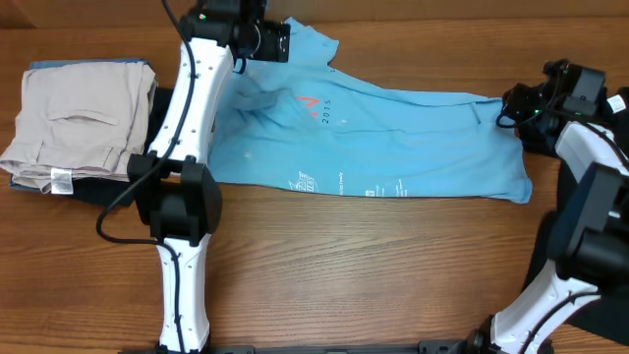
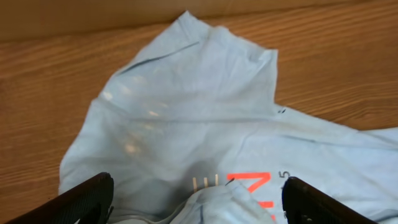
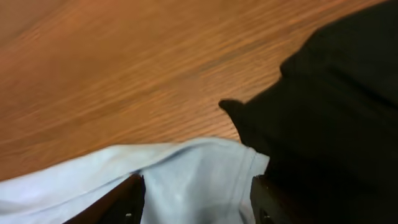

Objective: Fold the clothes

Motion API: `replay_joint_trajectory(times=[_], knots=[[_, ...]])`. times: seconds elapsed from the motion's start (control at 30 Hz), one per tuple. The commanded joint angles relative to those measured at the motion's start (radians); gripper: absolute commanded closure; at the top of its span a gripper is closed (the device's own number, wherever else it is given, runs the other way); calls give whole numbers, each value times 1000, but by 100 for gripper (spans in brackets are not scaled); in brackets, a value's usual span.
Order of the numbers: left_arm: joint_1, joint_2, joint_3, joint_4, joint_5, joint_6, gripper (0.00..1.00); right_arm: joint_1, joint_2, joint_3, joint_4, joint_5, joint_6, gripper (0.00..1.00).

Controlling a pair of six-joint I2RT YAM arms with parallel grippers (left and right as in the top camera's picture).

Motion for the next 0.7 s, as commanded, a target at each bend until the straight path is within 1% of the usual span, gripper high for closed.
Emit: replay_joint_trajectory(times=[0.0,0.07,0.17,0.23,0.3,0.4,0.47,0.53,0.6,0.63,0.67], knots=[[-4,-10,11,-5,3,23,11,-4,56,13,100,-21,19,43],[-4,-10,11,-33,-31,23,11,-15,92,13,156,2,61,46],[-4,-10,11,-103,-72,31,10,-49,122,13,192,38,69,46],[-4,-10,11,-139,-130,31,9,-79,149,13,201,35,73,46],[-3,-10,11,-159,-169,31,7,-116,187,13,197,34,119,46],[-3,-10,11,-174,-169,31,7,-197,198,18,197,35,124,45],[-3,-10,11,-176,-169,30,6,-270,193,51,156,34,121,46],[-3,-10,11,-176,-169,31,5,-342,192,137,51,-17,82,46],[-2,-10,11,-168,-169,30,3,-369,188,251,-55,-93,34,42],[-2,-10,11,-164,-169,30,3,-369,185,295,-96,-102,34,41],[-2,-10,11,-157,-168,30,2,-363,177,376,-175,-108,33,39]])
